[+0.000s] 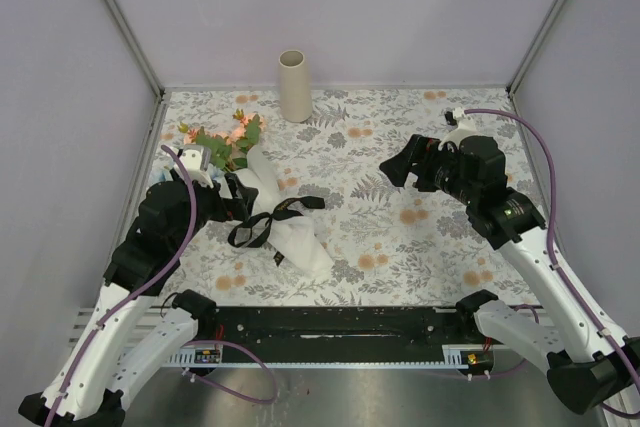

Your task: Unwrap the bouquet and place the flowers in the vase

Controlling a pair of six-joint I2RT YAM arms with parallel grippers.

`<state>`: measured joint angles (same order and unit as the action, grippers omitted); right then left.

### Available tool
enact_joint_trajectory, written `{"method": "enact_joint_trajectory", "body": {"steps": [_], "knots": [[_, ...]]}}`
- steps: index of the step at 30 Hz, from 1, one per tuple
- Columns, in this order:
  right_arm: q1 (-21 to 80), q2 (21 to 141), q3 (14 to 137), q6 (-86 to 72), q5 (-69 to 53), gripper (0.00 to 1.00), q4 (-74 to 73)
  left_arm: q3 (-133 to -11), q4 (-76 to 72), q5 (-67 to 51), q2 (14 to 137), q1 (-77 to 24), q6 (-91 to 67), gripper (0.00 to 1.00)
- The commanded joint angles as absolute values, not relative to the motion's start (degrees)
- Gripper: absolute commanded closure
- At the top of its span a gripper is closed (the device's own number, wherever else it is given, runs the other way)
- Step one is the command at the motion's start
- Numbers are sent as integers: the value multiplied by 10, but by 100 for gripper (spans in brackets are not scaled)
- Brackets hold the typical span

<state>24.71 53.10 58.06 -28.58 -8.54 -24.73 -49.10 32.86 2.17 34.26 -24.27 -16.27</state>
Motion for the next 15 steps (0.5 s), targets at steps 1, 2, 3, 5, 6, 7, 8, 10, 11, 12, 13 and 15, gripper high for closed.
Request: {"method": "enact_joint_trajectory", "body": {"steps": [1, 2, 3, 5, 6, 7, 8, 10, 11, 12, 13, 15], "knots": [[250, 518, 598, -286, -80, 0, -231, -490, 299, 31, 345, -240, -156, 1], [250, 518, 599, -287, -80, 1, -230, -490, 299, 32, 345, -241, -156, 1], [250, 519, 599, -287, -83, 1, -230, -490, 299, 31, 346, -241, -156, 1], [250, 520, 599, -288, -84, 0, -230, -489, 299, 32, 346, -240, -156, 1], [250, 521, 599, -289, -86, 1, -231, -490, 299, 34, 346, -241, -157, 1], [249, 520, 599, -290, -88, 1, -231, -489, 299, 38, 348, -241, -157, 1], [250, 519, 598, -290, -89, 1, -231, -487, 299, 43, 352, -241, -158, 1], [250, 514, 595, -290, -88, 1, -228, -488, 306, 54, 360, -241, -158, 1], [249, 511, 592, -290, -86, 1, -227, -490, 308, 60, 366, -240, -159, 1], [250, 510, 591, -292, -81, 1, -227, -492, 312, 66, 373, -241, -162, 1], [249, 509, 587, -291, -79, 1, -227, -496, 317, 73, 381, -241, -168, 1], [250, 508, 586, -278, -76, 1, -235, -499, 334, 94, 398, -241, -197, 1]]}}
